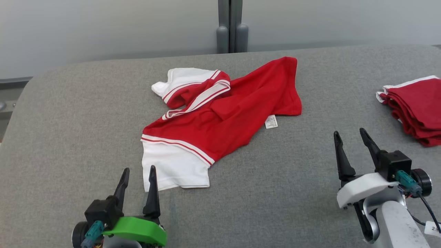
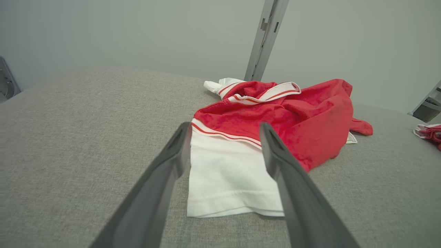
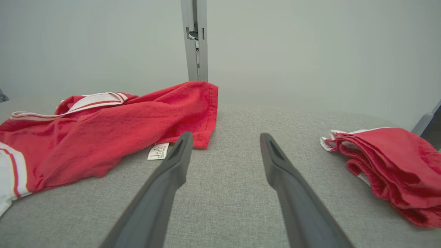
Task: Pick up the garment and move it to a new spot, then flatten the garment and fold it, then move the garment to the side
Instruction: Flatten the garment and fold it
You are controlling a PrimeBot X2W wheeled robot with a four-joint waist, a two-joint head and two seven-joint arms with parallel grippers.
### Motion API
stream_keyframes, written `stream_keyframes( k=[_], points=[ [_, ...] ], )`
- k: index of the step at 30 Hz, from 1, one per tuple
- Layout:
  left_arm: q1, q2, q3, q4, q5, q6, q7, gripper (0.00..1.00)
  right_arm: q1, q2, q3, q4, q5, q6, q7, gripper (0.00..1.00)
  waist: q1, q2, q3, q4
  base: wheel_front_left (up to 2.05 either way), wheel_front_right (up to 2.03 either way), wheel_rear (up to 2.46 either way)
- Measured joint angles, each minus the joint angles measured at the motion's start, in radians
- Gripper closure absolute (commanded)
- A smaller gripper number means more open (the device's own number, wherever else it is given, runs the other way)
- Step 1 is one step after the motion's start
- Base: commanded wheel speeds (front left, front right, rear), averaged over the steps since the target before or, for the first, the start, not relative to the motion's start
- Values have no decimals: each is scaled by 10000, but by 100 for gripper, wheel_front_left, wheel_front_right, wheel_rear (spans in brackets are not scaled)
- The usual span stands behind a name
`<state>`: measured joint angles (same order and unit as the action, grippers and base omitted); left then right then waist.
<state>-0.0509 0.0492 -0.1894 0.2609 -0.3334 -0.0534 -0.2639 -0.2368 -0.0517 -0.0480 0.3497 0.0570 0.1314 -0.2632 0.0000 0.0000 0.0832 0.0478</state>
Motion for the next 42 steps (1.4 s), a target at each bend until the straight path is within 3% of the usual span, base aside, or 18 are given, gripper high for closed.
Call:
stream_keyframes(
  k=[11,32,42],
  points=[
    [575,0,35,94,13,-50,0,0,681,21,182,-234,546,0,0,0,0,0,-755,-156,0,0,0],
    [640,0,10,305,192,-125,0,0,965,23,431,-270,890,0,0,0,0,0,-961,-205,0,0,0],
    [404,0,19,1676,-127,-123,146,0,934,23,711,-268,901,0,0,0,0,0,-664,-221,0,0,0]
  ],
)
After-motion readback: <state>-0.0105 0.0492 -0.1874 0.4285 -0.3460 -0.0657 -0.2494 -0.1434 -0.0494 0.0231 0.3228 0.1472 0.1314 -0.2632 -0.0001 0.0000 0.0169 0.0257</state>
